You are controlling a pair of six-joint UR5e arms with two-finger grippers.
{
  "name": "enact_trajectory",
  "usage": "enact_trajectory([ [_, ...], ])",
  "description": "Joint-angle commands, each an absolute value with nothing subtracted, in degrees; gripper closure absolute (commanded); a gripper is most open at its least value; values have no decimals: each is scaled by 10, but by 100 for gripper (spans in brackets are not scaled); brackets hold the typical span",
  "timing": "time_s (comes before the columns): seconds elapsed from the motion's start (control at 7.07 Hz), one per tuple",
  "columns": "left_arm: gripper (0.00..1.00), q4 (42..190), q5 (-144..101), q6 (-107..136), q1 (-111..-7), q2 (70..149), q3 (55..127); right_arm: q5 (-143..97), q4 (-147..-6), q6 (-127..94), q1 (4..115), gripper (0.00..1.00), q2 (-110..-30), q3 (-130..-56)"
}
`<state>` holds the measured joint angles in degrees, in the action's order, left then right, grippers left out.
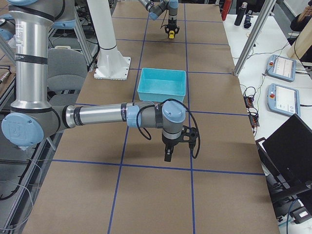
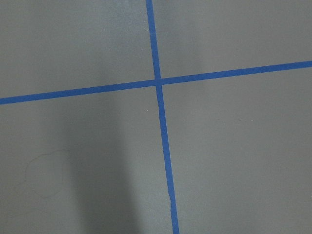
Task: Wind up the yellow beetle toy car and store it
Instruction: 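Lift the left gripper off so the car rolls toward the bin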
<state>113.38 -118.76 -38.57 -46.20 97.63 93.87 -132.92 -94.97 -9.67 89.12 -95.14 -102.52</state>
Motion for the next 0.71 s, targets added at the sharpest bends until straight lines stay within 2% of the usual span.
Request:
enact_trajectory([
  [0.0,0,1134,-1188,-386,-463,976,938,-1329,-950,-97,891,0,-952,-1025],
  [0.57,0,1134,-1187,-386,-468,976,938,-1330,-951,-98,889,0,-952,-1025],
])
